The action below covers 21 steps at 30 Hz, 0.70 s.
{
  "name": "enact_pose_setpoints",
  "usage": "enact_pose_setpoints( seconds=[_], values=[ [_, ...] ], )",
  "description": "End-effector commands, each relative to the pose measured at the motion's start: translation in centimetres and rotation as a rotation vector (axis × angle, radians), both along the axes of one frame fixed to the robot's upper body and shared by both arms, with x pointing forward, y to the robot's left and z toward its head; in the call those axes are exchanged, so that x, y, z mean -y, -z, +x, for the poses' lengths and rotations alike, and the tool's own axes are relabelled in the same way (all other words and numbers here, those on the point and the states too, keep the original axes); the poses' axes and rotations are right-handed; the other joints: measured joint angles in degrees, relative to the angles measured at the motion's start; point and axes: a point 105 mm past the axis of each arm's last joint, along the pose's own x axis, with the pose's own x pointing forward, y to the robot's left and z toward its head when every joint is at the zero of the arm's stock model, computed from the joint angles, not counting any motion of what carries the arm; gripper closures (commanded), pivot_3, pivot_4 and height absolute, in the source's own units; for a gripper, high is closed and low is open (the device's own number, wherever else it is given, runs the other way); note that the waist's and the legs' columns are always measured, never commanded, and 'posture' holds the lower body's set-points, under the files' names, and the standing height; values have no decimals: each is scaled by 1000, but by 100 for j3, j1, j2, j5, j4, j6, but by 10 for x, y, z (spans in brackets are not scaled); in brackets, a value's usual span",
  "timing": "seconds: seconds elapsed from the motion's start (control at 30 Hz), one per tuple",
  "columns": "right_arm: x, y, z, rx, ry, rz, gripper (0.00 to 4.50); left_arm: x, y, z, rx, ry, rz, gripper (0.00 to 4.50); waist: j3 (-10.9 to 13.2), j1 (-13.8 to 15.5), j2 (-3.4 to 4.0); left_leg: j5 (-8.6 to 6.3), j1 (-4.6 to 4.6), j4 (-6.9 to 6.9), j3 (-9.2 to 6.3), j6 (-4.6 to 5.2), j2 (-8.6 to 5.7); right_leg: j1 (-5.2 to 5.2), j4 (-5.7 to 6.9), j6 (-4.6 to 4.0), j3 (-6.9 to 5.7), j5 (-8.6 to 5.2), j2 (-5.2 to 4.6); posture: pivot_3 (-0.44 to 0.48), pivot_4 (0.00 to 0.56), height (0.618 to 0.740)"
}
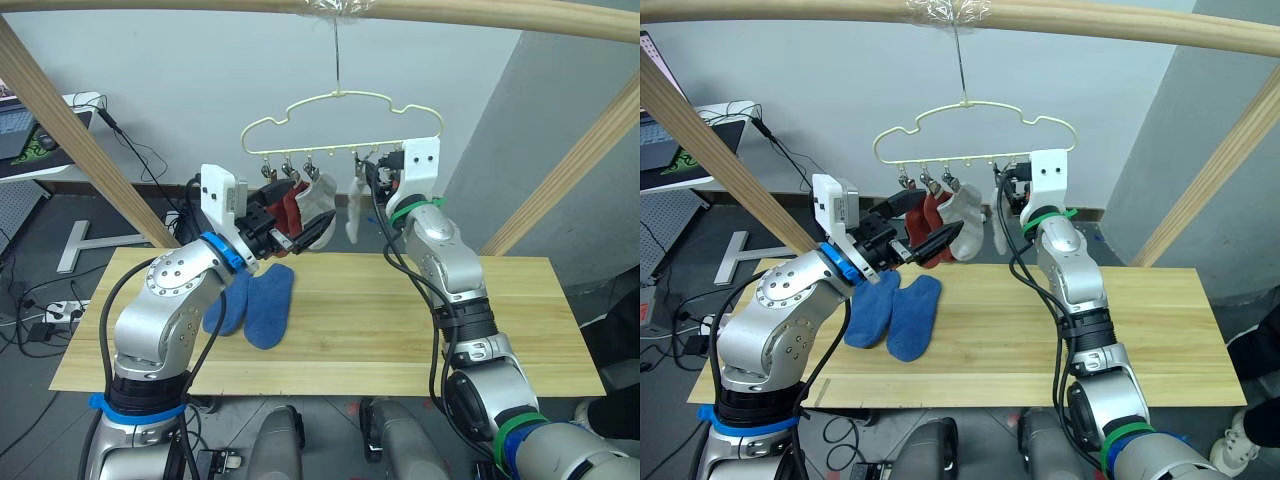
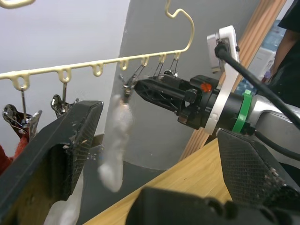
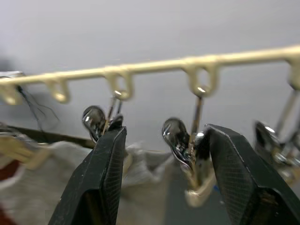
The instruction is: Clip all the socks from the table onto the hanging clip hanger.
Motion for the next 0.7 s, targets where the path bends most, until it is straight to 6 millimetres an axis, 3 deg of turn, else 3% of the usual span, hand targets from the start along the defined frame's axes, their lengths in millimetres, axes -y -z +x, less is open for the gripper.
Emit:
enact_pose_setpoints(
  seconds=[0.03, 0.7],
  values=[
    [-3, -18, -4, 63, -29, 41, 1761, 4, -14, -7, 61, 15, 7, 0, 0, 2, 0, 0, 0, 0, -1, 0, 0, 0, 0, 0, 1, 0, -1, 37, 266, 740],
    [-2, -22, 3, 54, -42, 86, 1761, 8, -21, -9, 80, 36, -8, 0, 6, 3, 2, 0, 0, 0, -3, 0, 0, 0, 0, 0, -2, 0, 0, 38, 274, 740]
  ],
)
